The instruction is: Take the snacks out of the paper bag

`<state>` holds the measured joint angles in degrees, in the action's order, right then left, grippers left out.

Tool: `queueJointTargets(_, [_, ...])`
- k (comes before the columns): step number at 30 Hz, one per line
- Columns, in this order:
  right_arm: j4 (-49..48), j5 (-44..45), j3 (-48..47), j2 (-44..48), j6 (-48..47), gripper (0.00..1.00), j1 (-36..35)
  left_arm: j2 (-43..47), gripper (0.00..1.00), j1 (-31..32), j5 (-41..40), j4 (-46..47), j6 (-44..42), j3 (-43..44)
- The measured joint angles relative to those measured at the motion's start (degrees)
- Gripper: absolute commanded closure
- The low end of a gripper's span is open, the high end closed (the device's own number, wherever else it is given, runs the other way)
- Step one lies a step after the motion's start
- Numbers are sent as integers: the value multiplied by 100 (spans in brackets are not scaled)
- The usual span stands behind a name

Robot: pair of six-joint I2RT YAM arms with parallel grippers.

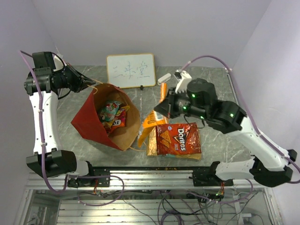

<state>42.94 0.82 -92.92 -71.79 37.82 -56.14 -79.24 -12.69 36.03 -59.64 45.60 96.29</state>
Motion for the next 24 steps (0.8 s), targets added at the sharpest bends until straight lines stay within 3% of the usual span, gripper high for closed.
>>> queueJointTargets(7, [1360,1296,332,855,-413,100,17,-9,93,0,-2,33,7,0])
queueJointTargets(14, [2830,2699,271,647,-1244,100,22,-11,93,0,-4,59,26,0])
queueJointTargets(24, [3121,3075,273,780,-2284,100,28,-2,93,0,0,7,-17,157])
